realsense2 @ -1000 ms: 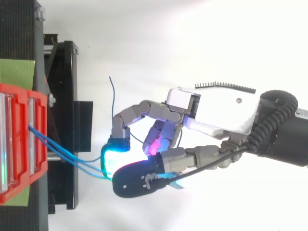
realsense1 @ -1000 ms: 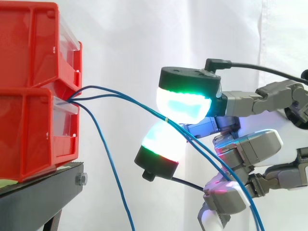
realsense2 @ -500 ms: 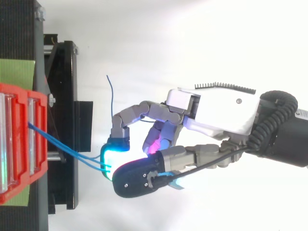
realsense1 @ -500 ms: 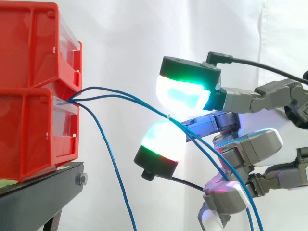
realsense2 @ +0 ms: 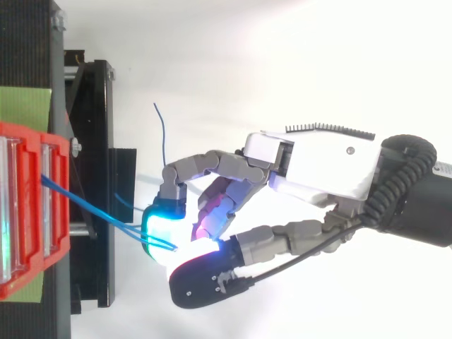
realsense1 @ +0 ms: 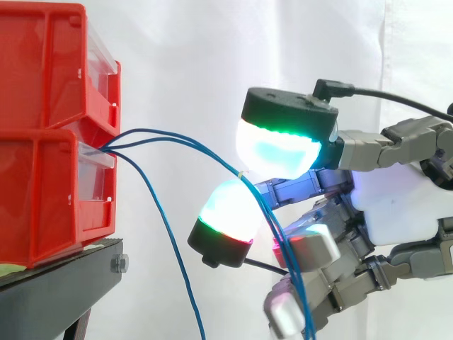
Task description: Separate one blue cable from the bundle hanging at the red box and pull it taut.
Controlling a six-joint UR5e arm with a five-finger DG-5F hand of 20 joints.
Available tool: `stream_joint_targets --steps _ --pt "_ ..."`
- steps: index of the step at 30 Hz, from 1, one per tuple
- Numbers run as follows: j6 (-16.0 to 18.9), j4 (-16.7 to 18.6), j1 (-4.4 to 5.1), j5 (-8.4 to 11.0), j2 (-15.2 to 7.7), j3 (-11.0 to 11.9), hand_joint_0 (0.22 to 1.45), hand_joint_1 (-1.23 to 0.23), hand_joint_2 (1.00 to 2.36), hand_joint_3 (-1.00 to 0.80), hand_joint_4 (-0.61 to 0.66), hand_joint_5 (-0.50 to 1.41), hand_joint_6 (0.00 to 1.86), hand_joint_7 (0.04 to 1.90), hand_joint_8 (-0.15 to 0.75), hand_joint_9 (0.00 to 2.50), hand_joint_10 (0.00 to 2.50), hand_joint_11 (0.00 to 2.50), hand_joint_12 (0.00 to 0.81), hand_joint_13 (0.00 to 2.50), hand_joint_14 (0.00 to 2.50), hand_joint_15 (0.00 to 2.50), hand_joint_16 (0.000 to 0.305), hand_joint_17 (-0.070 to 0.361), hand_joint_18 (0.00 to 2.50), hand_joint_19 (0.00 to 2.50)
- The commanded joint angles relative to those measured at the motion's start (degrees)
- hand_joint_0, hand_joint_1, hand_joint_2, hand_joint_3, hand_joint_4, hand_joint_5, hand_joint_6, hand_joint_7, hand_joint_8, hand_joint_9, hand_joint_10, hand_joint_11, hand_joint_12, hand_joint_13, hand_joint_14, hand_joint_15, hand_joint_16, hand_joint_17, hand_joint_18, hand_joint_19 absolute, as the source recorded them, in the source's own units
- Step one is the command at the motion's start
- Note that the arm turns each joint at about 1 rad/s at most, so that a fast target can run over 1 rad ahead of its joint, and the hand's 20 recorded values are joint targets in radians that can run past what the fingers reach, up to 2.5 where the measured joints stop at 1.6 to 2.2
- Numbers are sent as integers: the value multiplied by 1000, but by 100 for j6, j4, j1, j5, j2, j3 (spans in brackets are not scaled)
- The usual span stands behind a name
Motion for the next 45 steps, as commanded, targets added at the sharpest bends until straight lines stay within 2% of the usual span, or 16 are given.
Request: stream_joint_targets --steps 1,6,8,11,14,17,20,24,26,30,33,36,40,45 --pt "0 3 2 0 0 -6 605 -674 1016 -301 48 -126 594 1201 261 987 27 972 359 564 18 462 48 108 460 507" --pt "0 3 2 0 0 3 599 -675 1018 -253 64 -121 574 1203 252 902 24 708 343 452 12 296 47 106 378 427" --pt "0 -5 2 0 0 3 590 -626 1018 -246 75 -116 555 1235 256 881 24 610 337 439 10 259 47 105 352 412" --pt "0 3 2 0 0 3 578 -576 1017 -256 74 -101 504 1308 257 857 21 533 337 418 10 244 47 106 311 414" --pt "0 3 2 0 0 -6 572 -545 1016 -262 87 -101 501 1265 257 837 19 485 336 404 9 232 47 106 291 404" --pt "0 3 2 0 0 -6 575 -539 1015 -282 83 -100 501 1272 262 830 18 504 338 404 11 234 47 107 293 415" --pt "0 3 2 0 0 3 590 -600 1017 -278 70 -97 521 1331 265 844 21 556 341 437 10 258 47 106 323 415" --pt "0 3 2 0 0 -6 602 -661 1020 -235 56 -118 589 1251 263 855 24 642 345 464 12 290 47 106 365 426" --pt "0 3 2 0 0 3 607 -719 1021 -193 75 -159 707 1060 262 853 22 704 349 474 12 304 48 108 378 435" --pt "0 3 2 0 0 -6 627 -759 1022 -164 68 -189 797 957 258 865 25 815 356 491 14 317 49 109 407 429" --pt "0 -5 2 0 0 3 650 -792 1022 -184 53 -196 819 921 256 870 27 884 359 499 14 324 49 110 424 423" --pt "0 -5 2 0 0 -6 692 -852 1017 -296 73 -213 887 853 254 896 25 994 358 515 13 330 49 111 460 418" --pt "0 -5 2 0 0 3 730 -882 1001 -484 51 -204 925 956 259 964 24 1057 356 551 14 339 48 109 496 405" --pt "0 -5 2 0 0 -6 705 -896 1000 -500 49 -182 931 1040 266 1007 27 1071 352 581 14 355 47 106 516 426"
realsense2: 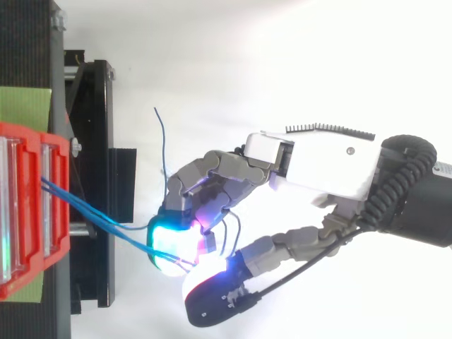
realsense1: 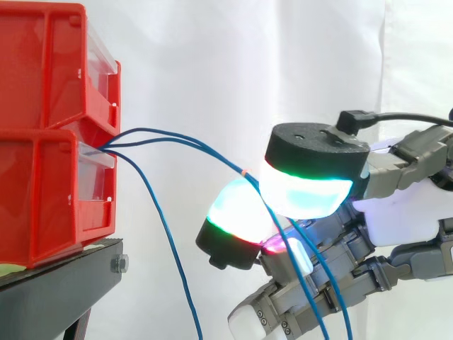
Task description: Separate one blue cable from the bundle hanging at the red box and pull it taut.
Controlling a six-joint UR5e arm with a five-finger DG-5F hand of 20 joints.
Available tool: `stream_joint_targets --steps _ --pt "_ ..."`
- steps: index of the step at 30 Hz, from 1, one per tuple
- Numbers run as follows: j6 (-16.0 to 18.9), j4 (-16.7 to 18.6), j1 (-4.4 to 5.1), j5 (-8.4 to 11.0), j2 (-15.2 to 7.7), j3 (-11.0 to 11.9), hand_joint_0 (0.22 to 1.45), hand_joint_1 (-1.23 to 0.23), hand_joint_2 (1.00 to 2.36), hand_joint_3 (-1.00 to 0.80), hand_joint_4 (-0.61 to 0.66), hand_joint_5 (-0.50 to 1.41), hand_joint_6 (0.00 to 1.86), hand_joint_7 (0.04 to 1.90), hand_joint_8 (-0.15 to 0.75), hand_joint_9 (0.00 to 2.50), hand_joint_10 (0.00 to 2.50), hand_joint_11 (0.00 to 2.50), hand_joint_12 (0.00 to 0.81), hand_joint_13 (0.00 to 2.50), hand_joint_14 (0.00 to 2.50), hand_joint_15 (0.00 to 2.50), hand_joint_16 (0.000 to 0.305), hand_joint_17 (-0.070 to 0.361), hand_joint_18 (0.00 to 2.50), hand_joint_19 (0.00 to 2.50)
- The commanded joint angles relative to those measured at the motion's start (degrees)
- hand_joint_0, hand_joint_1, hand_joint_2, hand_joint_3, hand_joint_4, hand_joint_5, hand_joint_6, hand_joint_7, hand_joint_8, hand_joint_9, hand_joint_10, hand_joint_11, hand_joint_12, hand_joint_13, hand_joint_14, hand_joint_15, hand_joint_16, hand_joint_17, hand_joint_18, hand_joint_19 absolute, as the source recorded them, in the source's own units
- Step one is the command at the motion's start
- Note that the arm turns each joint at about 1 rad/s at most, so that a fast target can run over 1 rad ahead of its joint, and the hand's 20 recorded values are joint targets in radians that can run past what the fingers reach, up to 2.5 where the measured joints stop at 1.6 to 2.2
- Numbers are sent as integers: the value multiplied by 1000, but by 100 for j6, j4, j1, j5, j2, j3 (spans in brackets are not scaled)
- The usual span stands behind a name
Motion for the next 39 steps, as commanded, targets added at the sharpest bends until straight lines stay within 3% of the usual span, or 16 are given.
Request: stream_joint_targets --steps 1,7,15,17,24,29,30,33,39 --pt "0 -8 0 0 0 -1 690 -896 1000 -500 46 -171 928 1060 266 1024 26 1086 351 584 14 358 47 105 520 436" --pt "0 1 0 0 0 -1 596 -733 1000 -500 60 -136 902 1083 280 1127 27 1106 347 635 16 400 46 104 547 476" --pt "0 -8 0 0 0 -1 586 -530 1005 -437 0 -112 866 1068 274 1185 28 958 354 643 16 411 47 107 524 541" --pt "0 -8 0 0 0 -1 586 -524 1007 -424 8 -111 862 1071 279 1183 30 946 355 642 16 407 47 107 520 541" --pt "0 -8 0 0 0 -1 600 -771 1021 -216 39 -163 890 1094 283 1082 27 1072 366 613 17 412 48 109 520 512" --pt "0 -8 0 0 0 -1 671 -843 1019 -270 -3 -190 919 1074 273 1034 26 1087 363 588 16 401 48 109 521 478" --pt "0 -8 0 0 0 -1 691 -845 1011 -373 24 -187 918 1052 274 1036 27 1098 363 588 15 397 48 109 521 476" --pt "0 -8 0 0 0 -1 630 -784 1000 -500 70 -143 888 1147 272 1099 28 1036 356 608 17 396 48 107 526 498" --pt "0 -8 0 0 0 -1 577 -556 1000 -500 -24 -78 826 1135 263 1228 27 865 341 652 15 379 46 103 554 522"
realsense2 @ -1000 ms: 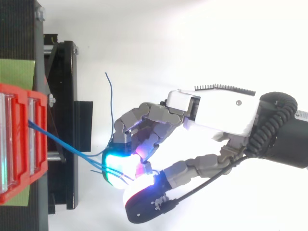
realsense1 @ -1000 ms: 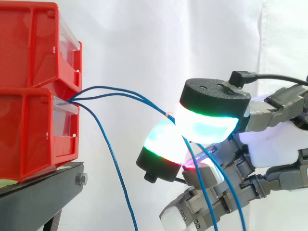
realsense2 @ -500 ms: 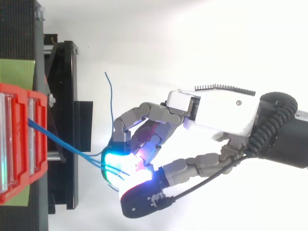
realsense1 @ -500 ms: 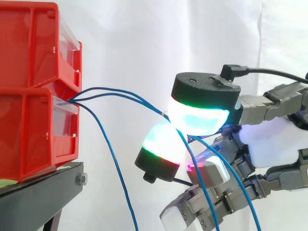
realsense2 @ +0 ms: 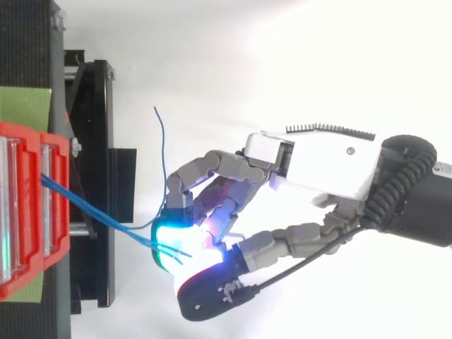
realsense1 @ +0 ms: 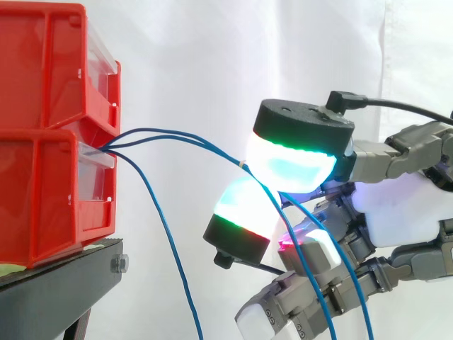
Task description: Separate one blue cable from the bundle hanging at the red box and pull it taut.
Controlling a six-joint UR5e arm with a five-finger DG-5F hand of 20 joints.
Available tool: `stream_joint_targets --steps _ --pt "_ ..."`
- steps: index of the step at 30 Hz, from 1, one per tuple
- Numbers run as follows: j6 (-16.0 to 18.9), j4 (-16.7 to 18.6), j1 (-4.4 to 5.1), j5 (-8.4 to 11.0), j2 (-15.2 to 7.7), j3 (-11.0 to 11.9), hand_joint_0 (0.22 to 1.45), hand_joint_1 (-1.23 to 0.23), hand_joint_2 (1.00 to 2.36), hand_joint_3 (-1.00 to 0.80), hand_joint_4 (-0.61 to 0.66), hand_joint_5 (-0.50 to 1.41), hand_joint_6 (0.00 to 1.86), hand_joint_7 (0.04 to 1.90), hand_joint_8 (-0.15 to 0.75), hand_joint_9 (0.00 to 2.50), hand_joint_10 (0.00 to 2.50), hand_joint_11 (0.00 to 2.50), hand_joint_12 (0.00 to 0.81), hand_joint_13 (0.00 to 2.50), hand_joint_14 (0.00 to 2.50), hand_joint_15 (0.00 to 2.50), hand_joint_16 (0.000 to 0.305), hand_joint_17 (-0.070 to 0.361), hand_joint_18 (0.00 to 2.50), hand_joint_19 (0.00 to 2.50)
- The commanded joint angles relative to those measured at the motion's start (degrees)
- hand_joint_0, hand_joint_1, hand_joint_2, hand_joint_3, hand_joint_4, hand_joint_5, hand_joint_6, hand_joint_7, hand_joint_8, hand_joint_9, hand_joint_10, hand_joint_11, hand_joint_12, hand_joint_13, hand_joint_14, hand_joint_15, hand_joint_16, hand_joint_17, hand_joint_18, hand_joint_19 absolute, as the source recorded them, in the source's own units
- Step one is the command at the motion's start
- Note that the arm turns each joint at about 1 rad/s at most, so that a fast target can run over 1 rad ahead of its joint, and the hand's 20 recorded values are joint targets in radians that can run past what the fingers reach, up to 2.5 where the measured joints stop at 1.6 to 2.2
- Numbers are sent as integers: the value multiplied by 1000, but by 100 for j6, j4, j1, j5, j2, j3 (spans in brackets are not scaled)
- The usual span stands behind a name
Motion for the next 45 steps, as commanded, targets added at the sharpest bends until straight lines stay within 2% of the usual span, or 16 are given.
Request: stream_joint_targets --steps 1,3,8,12,17,20,23,25,28,31,33,40,43,45 --pt "0 0 0 0 0 2 579 -545 1000 -500 -26 -72 817 1119 266 1228 27 850 342 658 15 387 46 103 558 520" --pt "0 0 0 0 0 2 585 -542 1000 -500 -13 -65 804 1099 262 1220 28 830 341 659 15 389 46 103 557 523" --pt "0 0 0 0 0 2 581 -638 1015 -324 13 -86 807 1160 287 1178 28 883 354 659 16 410 46 104 552 531" --pt "0 0 0 0 0 2 604 -806 1021 -228 56 -159 886 1142 286 1067 31 1002 365 604 16 415 49 109 523 520" --pt "0 0 0 0 0 2 688 -876 1016 -316 23 -188 913 1113 277 1020 28 1057 368 575 15 397 49 110 514 477" --pt "0 0 0 0 0 2 708 -876 1000 -490 29 -168 910 1090 274 1040 27 1078 361 581 16 390 48 108 518 477" --pt "0 0 0 0 0 2 640 -820 1000 -500 47 -127 892 1184 275 1115 28 1028 352 605 16 400 47 106 527 498" --pt "0 0 0 0 0 2 591 -732 1000 -500 -3 -96 871 1218 264 1204 30 967 343 635 17 387 46 103 542 506" --pt "0 0 0 0 0 2 576 -628 1000 -500 -70 -69 848 1167 247 1266 25 885 339 670 15 387 45 101 568 521" --pt "0 0 0 0 0 2 576 -573 1000 -500 -70 -55 827 1131 231 1277 28 831 333 685 15 382 44 100 573 522" --pt "0 0 0 0 0 2 578 -569 1000 -500 -57 -53 822 1099 236 1279 27 816 334 690 15 390 44 100 573 522" --pt "0 0 0 0 0 2 582 -579 1008 -415 41 -66 771 1179 273 1220 30 865 353 651 16 408 47 105 530 551" --pt "0 0 0 0 0 2 560 -640 1000 -500 89 -64 770 1153 279 1225 26 859 355 656 16 404 47 106 541 541" --pt "9 0 0 0 0 2 561 -617 1000 -500 55 -31 715 1220 267 1260 28 834 345 664 15 385 45 102 554 531"
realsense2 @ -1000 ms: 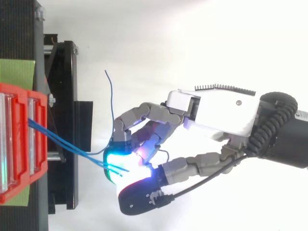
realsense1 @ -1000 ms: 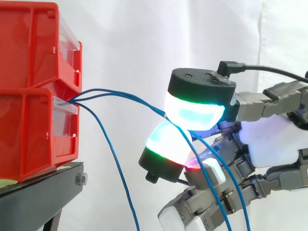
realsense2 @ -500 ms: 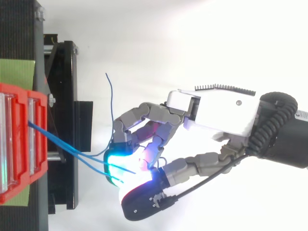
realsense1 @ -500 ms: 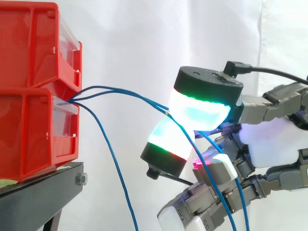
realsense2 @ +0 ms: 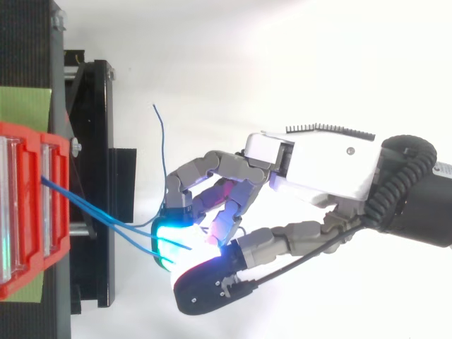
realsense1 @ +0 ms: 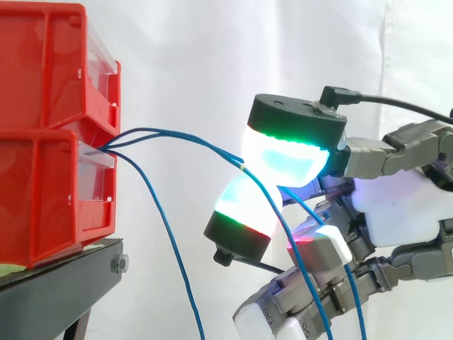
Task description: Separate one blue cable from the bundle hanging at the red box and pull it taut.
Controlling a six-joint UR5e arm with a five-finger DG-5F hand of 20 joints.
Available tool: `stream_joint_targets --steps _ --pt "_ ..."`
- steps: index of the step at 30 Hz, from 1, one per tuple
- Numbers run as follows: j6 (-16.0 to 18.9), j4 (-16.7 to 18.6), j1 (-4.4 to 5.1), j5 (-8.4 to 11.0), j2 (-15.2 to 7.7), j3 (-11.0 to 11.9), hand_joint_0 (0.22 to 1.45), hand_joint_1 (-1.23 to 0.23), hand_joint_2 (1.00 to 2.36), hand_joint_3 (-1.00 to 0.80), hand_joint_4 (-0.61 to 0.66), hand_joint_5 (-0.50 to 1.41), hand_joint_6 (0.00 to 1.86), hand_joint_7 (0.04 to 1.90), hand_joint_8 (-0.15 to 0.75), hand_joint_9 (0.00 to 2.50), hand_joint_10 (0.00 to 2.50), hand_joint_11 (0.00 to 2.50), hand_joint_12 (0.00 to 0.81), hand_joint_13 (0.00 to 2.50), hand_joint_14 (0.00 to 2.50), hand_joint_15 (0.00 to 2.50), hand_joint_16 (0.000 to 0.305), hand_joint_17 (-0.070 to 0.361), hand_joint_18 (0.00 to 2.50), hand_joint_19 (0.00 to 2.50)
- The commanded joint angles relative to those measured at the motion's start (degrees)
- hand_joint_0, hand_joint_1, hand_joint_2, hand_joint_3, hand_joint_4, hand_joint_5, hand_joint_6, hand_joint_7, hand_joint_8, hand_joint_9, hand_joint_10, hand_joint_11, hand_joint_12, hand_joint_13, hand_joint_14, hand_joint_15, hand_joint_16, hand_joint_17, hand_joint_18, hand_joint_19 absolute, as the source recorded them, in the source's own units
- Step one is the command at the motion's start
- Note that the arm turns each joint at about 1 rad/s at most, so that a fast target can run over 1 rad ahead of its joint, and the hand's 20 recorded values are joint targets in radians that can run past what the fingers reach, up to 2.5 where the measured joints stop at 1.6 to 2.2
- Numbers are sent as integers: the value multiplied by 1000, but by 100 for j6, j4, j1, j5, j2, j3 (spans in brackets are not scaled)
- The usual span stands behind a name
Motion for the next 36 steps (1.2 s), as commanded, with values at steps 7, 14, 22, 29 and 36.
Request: stream_joint_targets --steps 7,14,22,29,36 --pt "14 0 -1 0 0 0 540 -424 1000 -500 74 20 592 1377 224 1329 22 623 328 719 14 359 45 100 594 522" --pt "14 0 -1 0 0 0 561 -547 1000 -500 77 18 570 1436 238 1301 25 674 328 699 15 373 44 99 584 524" --pt "14 0 -1 0 0 0 578 -756 1019 -256 64 -92 861 1259 293 1204 29 950 356 669 17 426 46 103 554 533" --pt "14 -18 -1 0 0 0 758 -895 1014 -355 -71 -177 929 1182 275 1080 28 1083 360 613 16 409 47 107 538 471" --pt "14 -35 -1 0 0 0 637 -1001 1000 -500 26 -174 921 1091 263 1049 27 1105 352 601 17 396 47 105 545 448"
